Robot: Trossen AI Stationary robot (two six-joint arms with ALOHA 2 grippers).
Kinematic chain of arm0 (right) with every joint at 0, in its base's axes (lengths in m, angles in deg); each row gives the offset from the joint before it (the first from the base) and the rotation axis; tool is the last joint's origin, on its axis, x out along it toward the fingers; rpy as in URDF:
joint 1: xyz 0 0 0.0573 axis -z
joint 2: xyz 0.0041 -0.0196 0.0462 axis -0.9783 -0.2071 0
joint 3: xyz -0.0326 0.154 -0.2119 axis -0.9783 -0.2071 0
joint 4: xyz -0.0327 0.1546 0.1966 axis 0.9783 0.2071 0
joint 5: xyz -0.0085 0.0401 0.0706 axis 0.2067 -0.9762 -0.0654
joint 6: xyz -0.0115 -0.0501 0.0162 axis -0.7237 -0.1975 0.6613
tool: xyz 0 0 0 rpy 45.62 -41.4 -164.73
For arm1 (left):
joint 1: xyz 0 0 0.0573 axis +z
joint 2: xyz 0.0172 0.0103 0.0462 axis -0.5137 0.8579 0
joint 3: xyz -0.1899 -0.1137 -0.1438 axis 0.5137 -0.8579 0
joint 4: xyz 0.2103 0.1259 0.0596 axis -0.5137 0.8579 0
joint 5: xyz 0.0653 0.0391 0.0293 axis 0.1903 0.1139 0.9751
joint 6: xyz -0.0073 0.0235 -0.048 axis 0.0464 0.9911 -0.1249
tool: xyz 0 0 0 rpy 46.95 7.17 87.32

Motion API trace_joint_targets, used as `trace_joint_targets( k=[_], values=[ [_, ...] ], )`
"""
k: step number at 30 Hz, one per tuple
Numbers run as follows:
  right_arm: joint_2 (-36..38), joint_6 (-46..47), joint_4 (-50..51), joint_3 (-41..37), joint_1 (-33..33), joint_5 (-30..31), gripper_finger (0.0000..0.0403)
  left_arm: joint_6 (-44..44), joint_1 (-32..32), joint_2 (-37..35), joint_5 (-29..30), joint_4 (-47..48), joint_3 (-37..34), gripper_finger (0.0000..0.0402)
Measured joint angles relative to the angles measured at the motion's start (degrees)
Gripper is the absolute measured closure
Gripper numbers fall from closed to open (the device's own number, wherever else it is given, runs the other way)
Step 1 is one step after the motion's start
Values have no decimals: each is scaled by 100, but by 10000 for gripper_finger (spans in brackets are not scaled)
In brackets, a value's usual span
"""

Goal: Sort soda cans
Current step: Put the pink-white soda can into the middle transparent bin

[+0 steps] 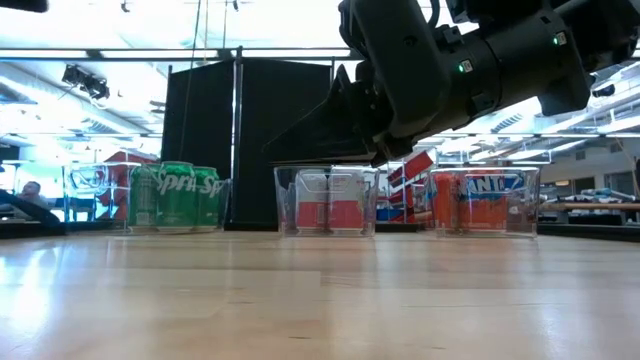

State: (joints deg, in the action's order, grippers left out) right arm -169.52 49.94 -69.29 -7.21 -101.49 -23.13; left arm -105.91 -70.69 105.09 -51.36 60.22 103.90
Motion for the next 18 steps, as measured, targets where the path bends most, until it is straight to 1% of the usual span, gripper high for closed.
trace_joint_targets(
  k=[6,9,11,18],
  values=[
    [0,-9,3,0,4,0,402,-119,-703,746,-585,-721,0,324],
    [0,-4,28,0,4,0,402,-126,-925,1111,-959,-1056,13,298],
    [0,-4,28,0,4,-1,401,-125,-1029,1346,-1134,-1067,116,281],
    [0,44,31,0,4,0,401,-116,-1099,1740,-1084,-868,612,232]
  ],
)
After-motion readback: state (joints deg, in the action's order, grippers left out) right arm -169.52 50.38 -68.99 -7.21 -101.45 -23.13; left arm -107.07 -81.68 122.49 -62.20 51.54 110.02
